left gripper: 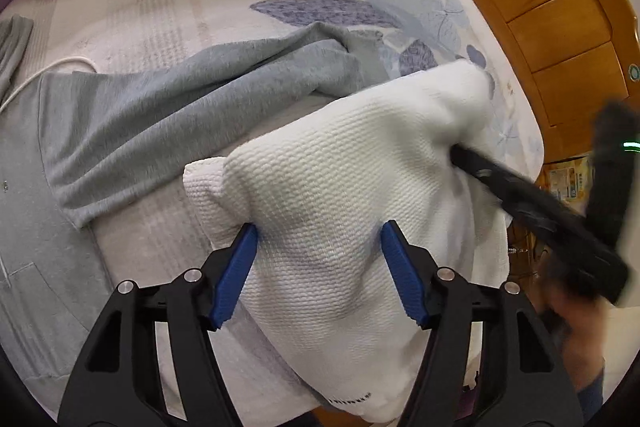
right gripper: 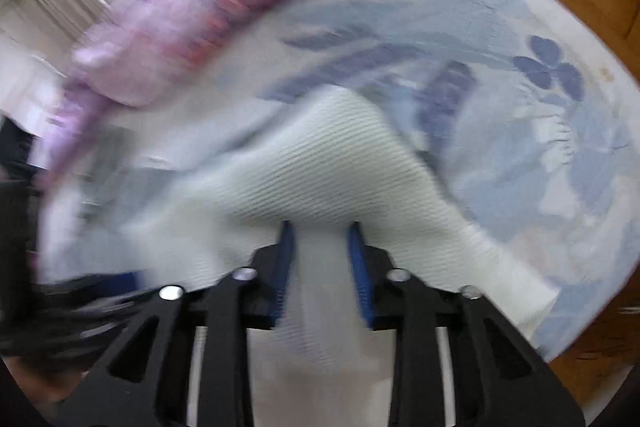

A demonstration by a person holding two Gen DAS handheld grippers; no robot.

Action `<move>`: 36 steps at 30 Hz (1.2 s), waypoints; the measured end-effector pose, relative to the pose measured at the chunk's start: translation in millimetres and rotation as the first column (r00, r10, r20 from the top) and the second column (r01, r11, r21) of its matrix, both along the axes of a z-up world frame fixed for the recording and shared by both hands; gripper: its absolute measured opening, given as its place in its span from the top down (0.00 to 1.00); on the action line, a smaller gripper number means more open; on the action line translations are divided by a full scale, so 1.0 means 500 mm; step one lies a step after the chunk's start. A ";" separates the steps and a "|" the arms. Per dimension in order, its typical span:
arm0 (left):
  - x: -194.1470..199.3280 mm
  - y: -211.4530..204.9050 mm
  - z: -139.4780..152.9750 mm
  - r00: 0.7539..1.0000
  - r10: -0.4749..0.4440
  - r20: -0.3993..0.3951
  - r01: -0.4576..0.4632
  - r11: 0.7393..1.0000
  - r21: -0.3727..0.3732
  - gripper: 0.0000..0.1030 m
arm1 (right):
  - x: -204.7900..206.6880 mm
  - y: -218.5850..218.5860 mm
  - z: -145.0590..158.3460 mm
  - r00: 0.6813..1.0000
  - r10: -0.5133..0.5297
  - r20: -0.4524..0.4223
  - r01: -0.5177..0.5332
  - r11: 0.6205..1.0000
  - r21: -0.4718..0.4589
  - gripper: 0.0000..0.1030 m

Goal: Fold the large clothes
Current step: 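Lower the folded jacket onto the bed and open both grippers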

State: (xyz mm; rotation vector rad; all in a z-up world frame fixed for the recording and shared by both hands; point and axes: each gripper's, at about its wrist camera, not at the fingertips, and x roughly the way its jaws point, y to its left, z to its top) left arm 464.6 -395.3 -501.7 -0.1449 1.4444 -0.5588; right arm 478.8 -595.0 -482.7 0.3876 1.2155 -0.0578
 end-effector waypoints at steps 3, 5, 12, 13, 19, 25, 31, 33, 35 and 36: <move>0.027 -0.007 -0.022 1.000 0.011 -0.019 -0.012 1.000 -0.016 0.38 | 0.002 -0.036 -0.034 0.999 -0.042 -0.012 0.042 0.999 0.022 0.93; 0.043 -0.021 -0.029 1.000 0.004 -0.012 -0.004 1.000 0.018 0.38 | 0.012 -0.040 -0.036 0.998 -0.053 -0.028 0.053 0.998 0.028 0.94; 0.035 0.019 -0.029 0.999 0.025 -0.027 -0.026 0.998 -0.050 0.37 | -0.028 -0.006 0.040 0.998 0.028 -0.050 -0.029 1.000 -0.011 0.74; 0.029 0.027 -0.027 0.999 0.033 -0.022 -0.035 0.997 -0.068 0.37 | -0.052 0.008 0.055 0.998 0.052 -0.048 -0.052 0.999 -0.009 0.52; -0.008 0.095 -0.004 0.987 0.158 -0.042 -0.163 0.967 -0.197 0.30 | -0.235 0.109 0.081 0.971 0.223 -0.087 -0.225 0.974 -0.015 0.30; -0.081 0.181 0.011 0.977 0.211 -0.015 -0.210 0.962 -0.172 0.28 | -0.292 0.162 -0.046 0.934 0.301 -0.191 -0.326 0.938 -0.116 0.18; -0.199 0.295 0.018 0.962 0.263 0.073 -0.262 0.965 -0.015 0.21 | -0.297 0.183 -0.026 0.944 0.239 -0.227 -0.283 0.942 -0.182 0.16; -0.234 0.328 0.022 0.957 0.276 0.088 -0.278 0.961 0.010 0.15 | -0.312 0.204 0.010 0.953 0.217 -0.212 -0.261 0.942 -0.209 0.16; -0.282 0.367 0.033 0.952 0.288 0.101 -0.290 0.957 0.013 0.12 | -0.333 0.232 0.049 0.963 0.197 -0.184 -0.236 0.945 -0.225 0.16; -0.311 0.388 0.044 0.949 0.292 0.116 -0.295 0.956 0.008 0.11 | -0.347 0.257 0.072 0.965 0.201 -0.167 -0.234 0.949 -0.212 0.16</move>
